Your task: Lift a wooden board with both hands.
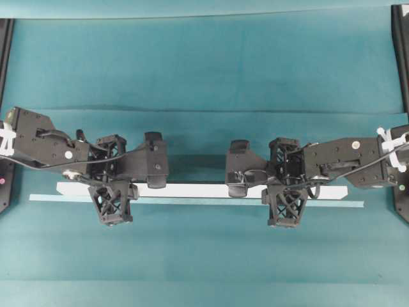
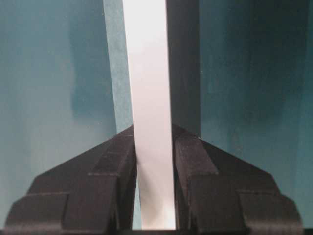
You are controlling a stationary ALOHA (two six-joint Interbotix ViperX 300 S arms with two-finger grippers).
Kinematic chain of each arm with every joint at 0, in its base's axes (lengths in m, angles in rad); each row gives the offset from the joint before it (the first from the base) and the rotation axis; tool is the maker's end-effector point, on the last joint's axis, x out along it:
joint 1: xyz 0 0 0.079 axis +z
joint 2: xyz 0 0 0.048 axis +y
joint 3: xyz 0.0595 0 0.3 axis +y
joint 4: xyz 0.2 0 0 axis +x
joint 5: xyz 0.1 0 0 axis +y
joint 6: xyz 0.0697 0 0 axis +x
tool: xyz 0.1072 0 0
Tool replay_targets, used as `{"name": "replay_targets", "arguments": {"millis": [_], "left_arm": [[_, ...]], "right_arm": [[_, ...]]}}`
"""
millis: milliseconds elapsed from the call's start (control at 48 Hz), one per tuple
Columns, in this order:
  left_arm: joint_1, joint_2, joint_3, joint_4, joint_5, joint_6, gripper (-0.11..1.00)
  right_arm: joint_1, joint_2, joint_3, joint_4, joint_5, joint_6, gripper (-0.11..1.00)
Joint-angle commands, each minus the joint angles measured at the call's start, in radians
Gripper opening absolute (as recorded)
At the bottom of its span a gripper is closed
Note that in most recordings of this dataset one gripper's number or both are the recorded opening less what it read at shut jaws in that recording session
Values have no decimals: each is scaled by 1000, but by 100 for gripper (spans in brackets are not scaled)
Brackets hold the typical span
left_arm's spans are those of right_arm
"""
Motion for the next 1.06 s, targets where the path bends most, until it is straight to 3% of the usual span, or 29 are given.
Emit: {"name": "replay_targets", "arguments": {"millis": [0, 271, 521, 896, 959, 1042], "left_arm": [[6, -8, 17, -2, -6, -21, 18], [5, -9, 20, -2, -75, -6, 18], [0, -11, 38, -2, -55, -5, 18], [-6, -15, 48, -2, -66, -5, 18], [-6, -17, 46, -2, -75, -5, 20], [-6, -17, 46, -2, -83, -6, 38]], "right_arm": [[3, 15, 18, 5, 17, -5, 21], [5, 17, 34, 8, 5, 0, 21], [3, 15, 35, 8, -74, 3, 21], [3, 15, 43, 8, -74, 6, 22], [2, 15, 44, 8, -72, 9, 28], [0, 15, 46, 8, -64, 17, 47]]}}
